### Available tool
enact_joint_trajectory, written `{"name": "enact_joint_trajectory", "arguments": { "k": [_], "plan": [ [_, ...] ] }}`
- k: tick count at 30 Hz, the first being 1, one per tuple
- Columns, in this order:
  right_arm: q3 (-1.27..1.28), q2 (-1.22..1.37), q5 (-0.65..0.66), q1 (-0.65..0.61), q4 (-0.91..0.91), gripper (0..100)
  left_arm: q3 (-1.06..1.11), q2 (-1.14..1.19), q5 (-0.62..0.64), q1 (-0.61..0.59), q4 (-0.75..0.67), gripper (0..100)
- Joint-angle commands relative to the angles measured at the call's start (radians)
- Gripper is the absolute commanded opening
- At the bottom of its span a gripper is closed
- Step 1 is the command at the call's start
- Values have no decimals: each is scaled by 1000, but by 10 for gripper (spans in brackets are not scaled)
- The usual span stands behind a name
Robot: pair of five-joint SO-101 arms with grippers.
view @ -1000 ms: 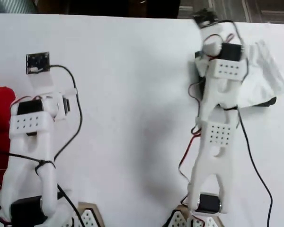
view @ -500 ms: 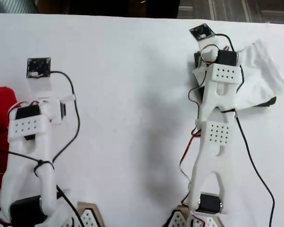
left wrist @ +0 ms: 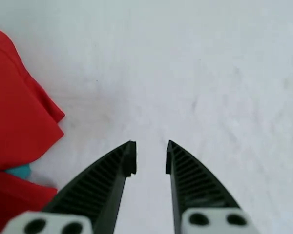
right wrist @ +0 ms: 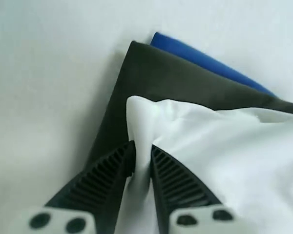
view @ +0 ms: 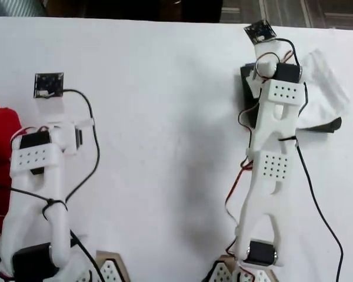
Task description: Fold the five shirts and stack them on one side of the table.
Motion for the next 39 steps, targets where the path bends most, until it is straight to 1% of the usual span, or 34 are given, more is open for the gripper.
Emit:
{"name": "enact_joint_trajectory", "arguments": {
  "k": [1, 6, 10, 11, 15, 17, 21, 23, 24, 26, 27, 28, 30, 35, 39],
  "plan": [
    [-31, -99, -6, 1, -79, 20, -4, -37, -9, -12, -12, 124],
    [-23, -93, -109, -8, -159, 21, -4, -38, -9, -12, -9, 124],
    [-23, -45, -118, -22, -168, 35, -4, -40, -9, -12, -8, 124],
    [-23, -31, -118, -25, -163, 61, -4, -40, -9, -12, -8, 124],
    [-35, -16, -124, -31, -120, 217, -4, -38, -9, -12, -6, 124],
    [-35, -41, -124, -31, -113, 235, -4, -38, -9, -12, -6, 124],
    [-37, -150, -124, -22, -76, 207, -4, -35, -9, -12, -6, 124],
    [-37, -214, -126, -7, -62, 172, -4, -35, -9, -12, -8, 124],
    [-35, -239, -126, 5, -59, 135, -4, -35, -9, -12, -8, 124],
    [-25, -262, -126, 30, -59, 21, -4, -35, -9, -12, -9, 124],
    [-25, -262, -126, 44, -58, 12, -4, -37, -9, -12, -8, 124],
    [-25, -257, -126, 59, -47, 36, -4, -38, -9, -12, -6, 124],
    [-25, -246, -124, 84, 1, 16, -4, -38, -9, -12, -6, 124],
    [-31, -213, -95, 84, 245, 19, -5, -40, -9, -12, -12, 124],
    [-21, -202, -46, 91, 257, 19, -12, -41, -9, -12, -14, 124]
  ]
}}
